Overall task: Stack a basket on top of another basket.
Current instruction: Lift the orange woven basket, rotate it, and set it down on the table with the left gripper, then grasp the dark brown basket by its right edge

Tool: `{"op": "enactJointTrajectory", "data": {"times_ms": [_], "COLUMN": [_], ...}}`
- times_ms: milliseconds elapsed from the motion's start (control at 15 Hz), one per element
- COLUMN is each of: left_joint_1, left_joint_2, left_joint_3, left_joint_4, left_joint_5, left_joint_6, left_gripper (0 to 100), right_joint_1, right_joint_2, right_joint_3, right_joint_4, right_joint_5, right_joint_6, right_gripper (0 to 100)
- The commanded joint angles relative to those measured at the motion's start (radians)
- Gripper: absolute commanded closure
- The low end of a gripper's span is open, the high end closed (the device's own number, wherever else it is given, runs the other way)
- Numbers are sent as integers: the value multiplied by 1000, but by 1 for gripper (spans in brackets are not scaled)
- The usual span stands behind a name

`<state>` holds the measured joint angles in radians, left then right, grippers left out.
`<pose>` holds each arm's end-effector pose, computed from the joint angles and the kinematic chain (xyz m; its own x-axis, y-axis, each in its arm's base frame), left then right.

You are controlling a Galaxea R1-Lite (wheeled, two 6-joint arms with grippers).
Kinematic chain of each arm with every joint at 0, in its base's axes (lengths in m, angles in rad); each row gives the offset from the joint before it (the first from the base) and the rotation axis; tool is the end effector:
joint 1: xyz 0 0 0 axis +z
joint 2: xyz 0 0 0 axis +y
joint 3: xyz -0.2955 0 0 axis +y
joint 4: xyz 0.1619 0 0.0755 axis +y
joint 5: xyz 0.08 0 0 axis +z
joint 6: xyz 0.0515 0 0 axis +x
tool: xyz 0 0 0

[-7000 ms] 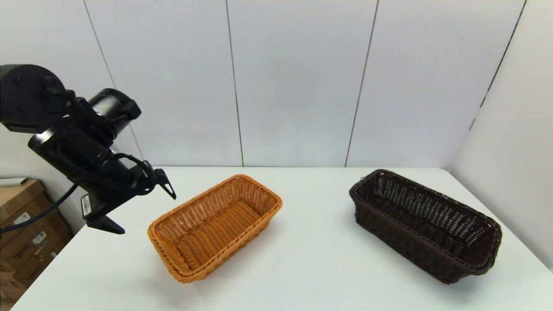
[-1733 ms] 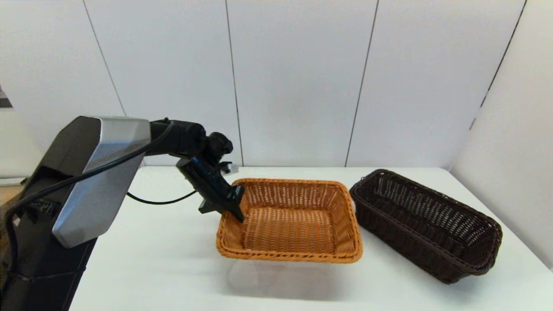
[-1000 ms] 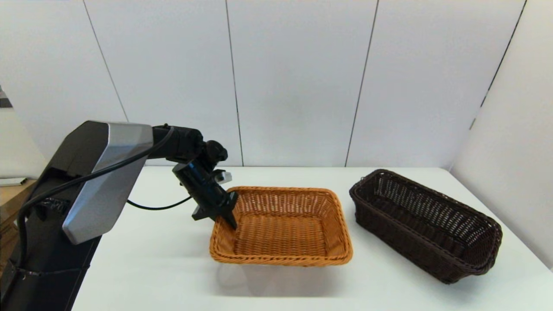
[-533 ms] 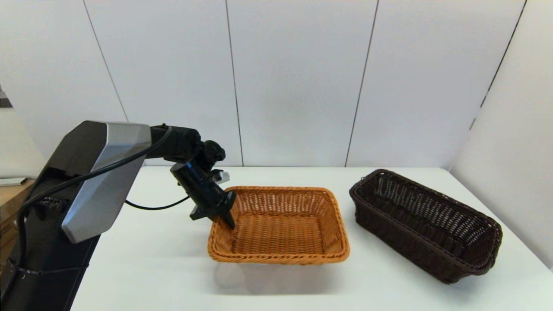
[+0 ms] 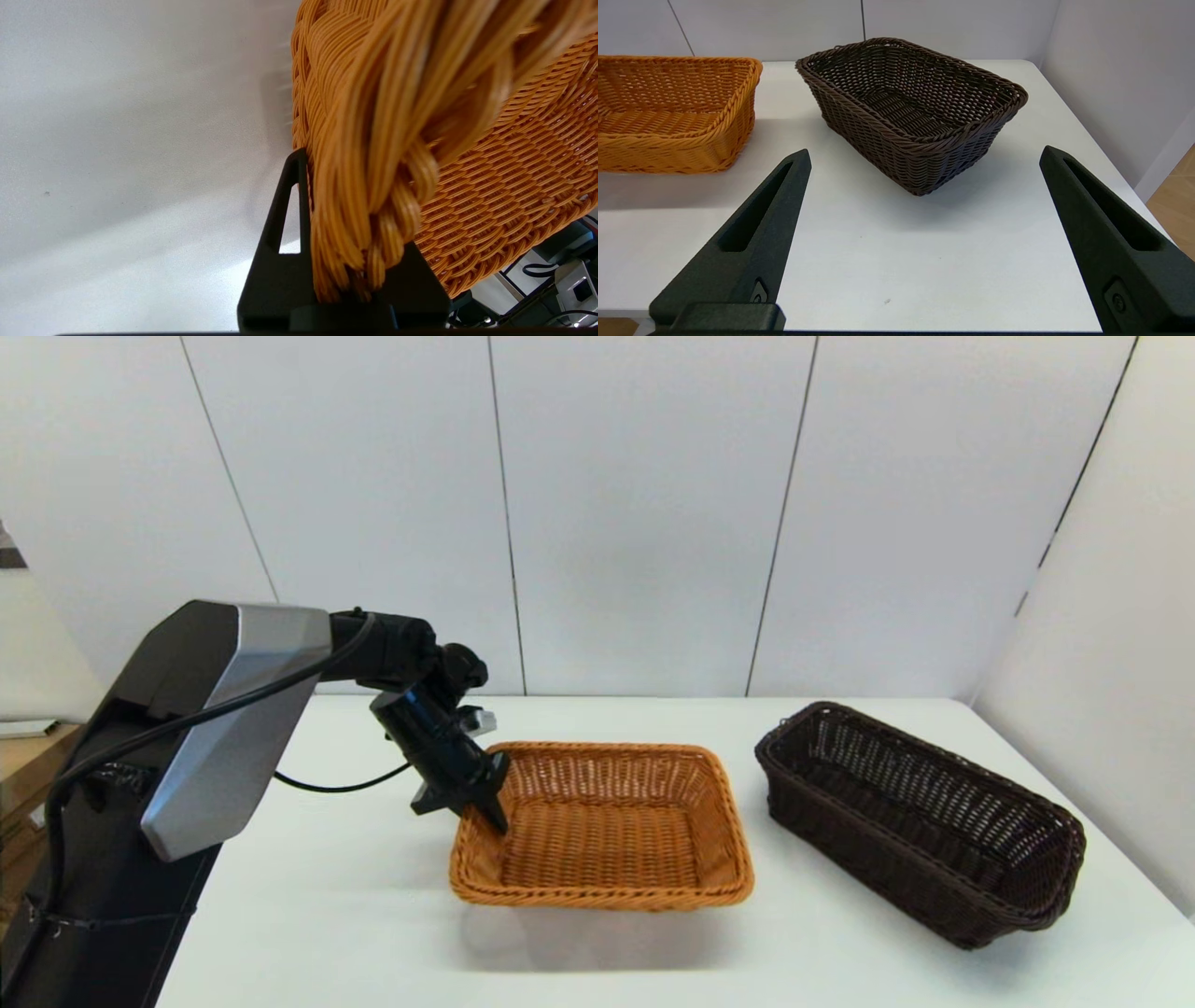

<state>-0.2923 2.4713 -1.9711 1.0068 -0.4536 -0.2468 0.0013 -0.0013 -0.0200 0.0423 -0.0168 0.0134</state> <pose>0.3937 -0.1420 0.0461 -0.0714 -0.4361 -0.8970 0.0436 0.8971 -0.4396 -0.0038 -0.0009 0.0758 0.9997 -0.0155 -0.0210 0.0158 0.9998 0.0130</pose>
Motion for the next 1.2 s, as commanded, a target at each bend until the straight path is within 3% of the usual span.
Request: {"op": "enactJointTrajectory", "data": {"times_ms": [67, 467, 933, 1000, 1200], "left_joint_1": [1, 58, 243, 260, 328], "left_joint_2": [5, -89, -597, -643, -1005], "left_joint_3": [0, 0, 38, 47, 224], "left_joint_4": [4, 7, -8, -8, -11], "left_joint_5": [-2, -4, -69, -54, 239], "left_joint_6": [1, 4, 34, 18, -43], "left_gripper": [0, 0, 0, 0, 0], "right_joint_1": [0, 0, 0, 0, 0], "right_joint_2": [0, 0, 0, 0, 0], "right_joint_3": [0, 0, 0, 0, 0], "right_joint_4": [1, 1, 1, 1, 1], "right_joint_5": [0, 0, 0, 0, 0], "right_joint_6": [0, 0, 0, 0, 0], "right_gripper": [0, 0, 0, 0, 0]}}
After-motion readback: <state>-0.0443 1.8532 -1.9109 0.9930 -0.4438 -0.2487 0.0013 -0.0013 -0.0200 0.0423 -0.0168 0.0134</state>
